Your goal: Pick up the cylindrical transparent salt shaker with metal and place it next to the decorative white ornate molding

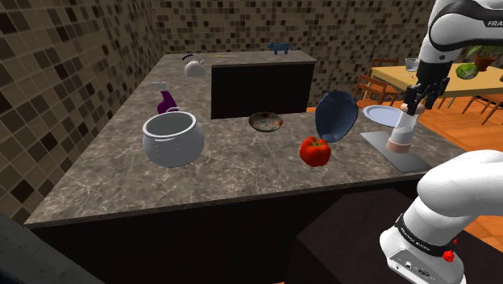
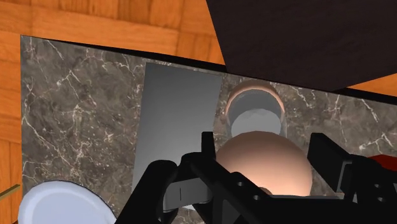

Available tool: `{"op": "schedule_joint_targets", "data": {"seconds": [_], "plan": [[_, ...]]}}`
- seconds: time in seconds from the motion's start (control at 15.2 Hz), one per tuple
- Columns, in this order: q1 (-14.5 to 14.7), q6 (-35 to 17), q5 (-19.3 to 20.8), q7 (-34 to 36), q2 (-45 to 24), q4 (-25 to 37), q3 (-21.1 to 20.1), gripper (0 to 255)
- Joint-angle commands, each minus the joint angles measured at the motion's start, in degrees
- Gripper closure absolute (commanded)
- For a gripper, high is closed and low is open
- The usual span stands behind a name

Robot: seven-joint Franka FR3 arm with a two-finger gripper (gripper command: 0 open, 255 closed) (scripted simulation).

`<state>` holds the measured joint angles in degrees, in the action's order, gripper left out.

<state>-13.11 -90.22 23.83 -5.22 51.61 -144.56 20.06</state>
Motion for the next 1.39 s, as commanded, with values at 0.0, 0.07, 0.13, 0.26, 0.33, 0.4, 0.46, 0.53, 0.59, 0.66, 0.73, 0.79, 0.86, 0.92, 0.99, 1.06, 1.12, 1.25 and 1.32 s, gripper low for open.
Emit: {"op": "schedule_joint_targets", "data": {"seconds": [0.0,0.07,0.13,0.26,0.33,0.4,0.46,0.53,0.59,0.66,0.73,0.79,0.86,0.92,0.99,1.06,1.12,1.25,1.32], "plan": [[-0.14,-1.41,0.37,0.33,0.28,-1.70,0.36,255],[-0.21,-2.11,0.58,0.46,0.36,-2.48,0.58,255],[-0.29,-2.80,0.80,0.59,0.43,-3.25,0.80,255],[-0.44,-4.22,1.24,0.85,0.52,-4.77,1.26,255],[-0.52,-4.94,1.47,0.98,0.54,-5.52,1.49,255],[-0.60,-5.66,1.71,1.11,0.55,-6.26,1.74,255],[-0.68,-6.39,1.96,1.25,0.54,-6.99,1.98,255],[-0.77,-7.13,2.21,1.38,0.51,-7.72,2.23,255],[-0.85,-7.88,2.46,1.51,0.47,-8.43,2.49,255],[-0.93,-8.64,2.72,1.64,0.40,-9.13,2.75,255],[-1.02,-9.40,2.99,1.78,0.32,-9.83,3.02,255],[-1.11,-10.18,3.27,1.91,0.22,-10.52,3.29,255],[-1.20,-10.96,3.55,2.05,0.10,-11.19,3.57,255],[-1.29,-11.76,3.84,2.19,-0.04,-11.86,3.85,255],[-1.38,-12.56,4.13,2.33,-0.20,-12.52,4.14,255],[-1.47,-13.38,4.44,2.47,-0.38,-13.16,4.44,255],[-1.56,-14.20,4.75,2.61,-0.59,-13.80,4.74,255],[-1.74,-15.90,5.38,2.90,-1.07,-15.04,5.35,255],[-1.83,-16.76,5.71,3.05,-1.34,-15.65,5.67,255]]}}
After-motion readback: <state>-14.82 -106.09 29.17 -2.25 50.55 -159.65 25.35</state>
